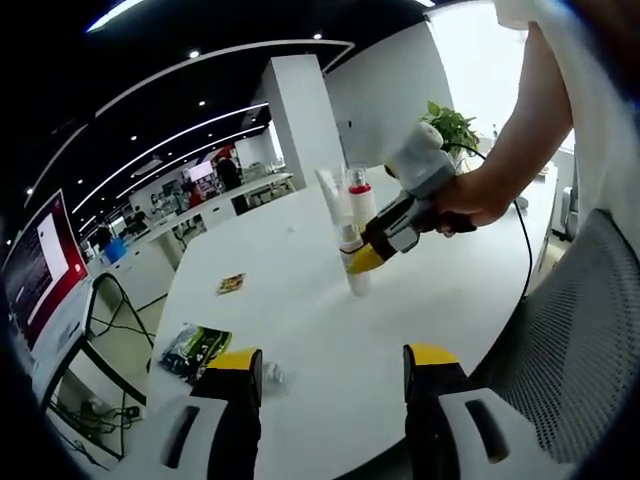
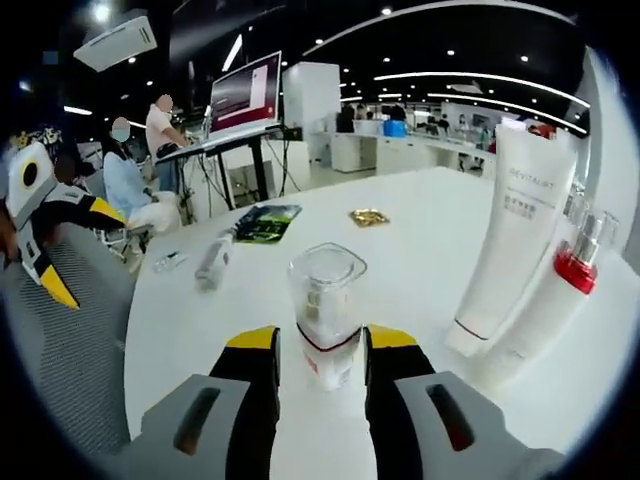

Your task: Arrange the skincare products in the storage area until every visible bottle or jar stands upright without overlapping.

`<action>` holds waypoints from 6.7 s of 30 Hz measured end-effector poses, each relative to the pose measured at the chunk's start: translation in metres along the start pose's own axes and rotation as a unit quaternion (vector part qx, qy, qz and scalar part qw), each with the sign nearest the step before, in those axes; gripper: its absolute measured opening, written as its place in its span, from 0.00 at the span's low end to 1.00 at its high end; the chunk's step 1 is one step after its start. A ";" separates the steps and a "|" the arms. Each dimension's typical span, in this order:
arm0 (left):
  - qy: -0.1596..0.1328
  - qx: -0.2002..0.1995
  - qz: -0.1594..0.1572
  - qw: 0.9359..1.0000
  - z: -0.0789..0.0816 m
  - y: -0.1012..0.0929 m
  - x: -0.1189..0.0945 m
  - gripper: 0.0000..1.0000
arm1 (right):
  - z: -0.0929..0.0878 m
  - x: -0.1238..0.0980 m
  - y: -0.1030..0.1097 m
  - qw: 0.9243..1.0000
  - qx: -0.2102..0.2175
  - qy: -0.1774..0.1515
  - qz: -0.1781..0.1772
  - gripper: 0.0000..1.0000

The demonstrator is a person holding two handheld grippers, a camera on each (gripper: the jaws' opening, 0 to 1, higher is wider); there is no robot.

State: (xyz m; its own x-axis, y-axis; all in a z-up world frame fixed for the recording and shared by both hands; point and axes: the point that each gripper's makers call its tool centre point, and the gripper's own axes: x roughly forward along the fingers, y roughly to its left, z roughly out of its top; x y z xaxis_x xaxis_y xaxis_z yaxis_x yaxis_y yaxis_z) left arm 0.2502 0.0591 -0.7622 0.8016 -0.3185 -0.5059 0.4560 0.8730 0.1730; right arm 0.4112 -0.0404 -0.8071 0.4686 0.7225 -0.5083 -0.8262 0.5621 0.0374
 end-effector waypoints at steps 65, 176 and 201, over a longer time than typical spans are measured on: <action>-0.016 -0.009 0.002 1.000 0.007 0.003 -0.002 0.58 | 0.005 -0.004 -0.077 0.994 -0.010 0.013 -0.105 0.23; 0.067 -0.030 -0.014 0.997 -0.027 -0.001 0.001 0.49 | 0.024 0.139 0.149 0.976 -0.069 0.146 0.143 0.34; 0.083 -0.017 -0.035 0.996 -0.037 -0.009 0.002 0.48 | 0.015 0.141 0.140 0.980 -0.057 0.165 0.093 0.17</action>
State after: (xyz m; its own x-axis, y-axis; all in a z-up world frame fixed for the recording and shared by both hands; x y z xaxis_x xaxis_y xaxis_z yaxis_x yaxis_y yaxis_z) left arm 0.2332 0.0645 -0.7959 0.6923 -0.3154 -0.6490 0.4927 0.8637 0.1059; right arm 0.3660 0.1460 -0.8603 0.1955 0.6283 -0.7530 -0.9258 0.3715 0.0695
